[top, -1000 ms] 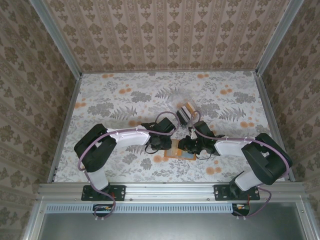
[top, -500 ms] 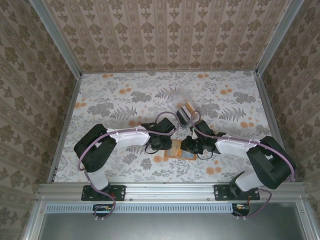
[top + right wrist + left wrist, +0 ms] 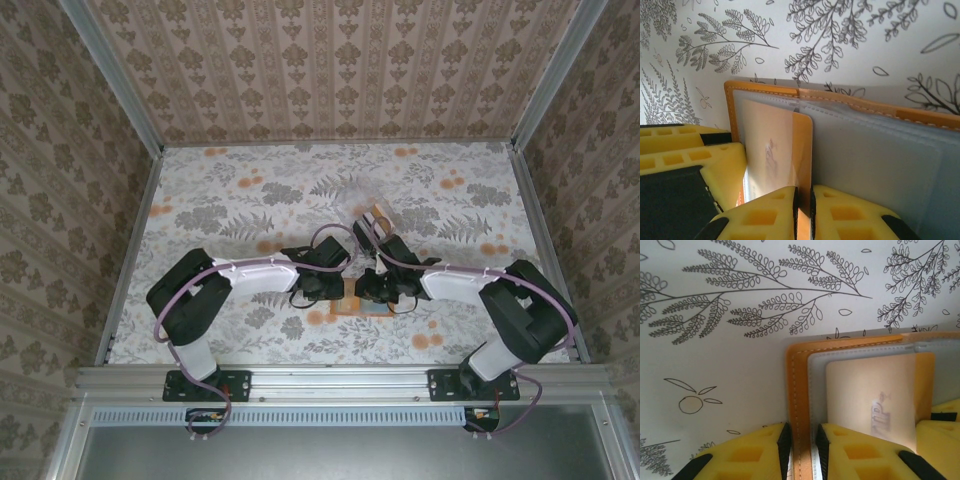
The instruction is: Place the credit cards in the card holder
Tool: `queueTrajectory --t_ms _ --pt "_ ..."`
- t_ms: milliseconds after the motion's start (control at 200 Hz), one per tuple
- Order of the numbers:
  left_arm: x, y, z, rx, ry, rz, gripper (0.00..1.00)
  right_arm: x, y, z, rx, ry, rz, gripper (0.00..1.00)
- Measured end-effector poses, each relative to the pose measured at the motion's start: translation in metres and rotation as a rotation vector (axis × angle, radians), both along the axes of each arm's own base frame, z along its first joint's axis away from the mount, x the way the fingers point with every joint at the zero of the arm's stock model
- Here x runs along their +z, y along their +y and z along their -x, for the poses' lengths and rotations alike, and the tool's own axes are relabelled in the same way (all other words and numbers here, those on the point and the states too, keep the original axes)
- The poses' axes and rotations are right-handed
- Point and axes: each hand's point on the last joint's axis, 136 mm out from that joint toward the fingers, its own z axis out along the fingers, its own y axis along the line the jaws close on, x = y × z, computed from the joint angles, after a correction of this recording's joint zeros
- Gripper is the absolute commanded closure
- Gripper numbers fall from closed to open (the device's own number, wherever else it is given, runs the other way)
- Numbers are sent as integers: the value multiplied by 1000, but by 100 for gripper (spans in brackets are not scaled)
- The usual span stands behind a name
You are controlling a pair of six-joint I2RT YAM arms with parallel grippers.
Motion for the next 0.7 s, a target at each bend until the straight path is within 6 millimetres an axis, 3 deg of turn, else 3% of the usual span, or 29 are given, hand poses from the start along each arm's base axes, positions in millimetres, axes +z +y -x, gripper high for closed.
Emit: queueTrajectory --t_ms 420,495,700 --pt "2 -4 0 -2 3 23 60 0 9 0 42 23 -19 78" --pt "2 -5 0 -2 1 27 54 0 10 1 44 24 -20 78" --pt "2 -6 0 0 3 31 59 5 5 3 38 19 -3 75"
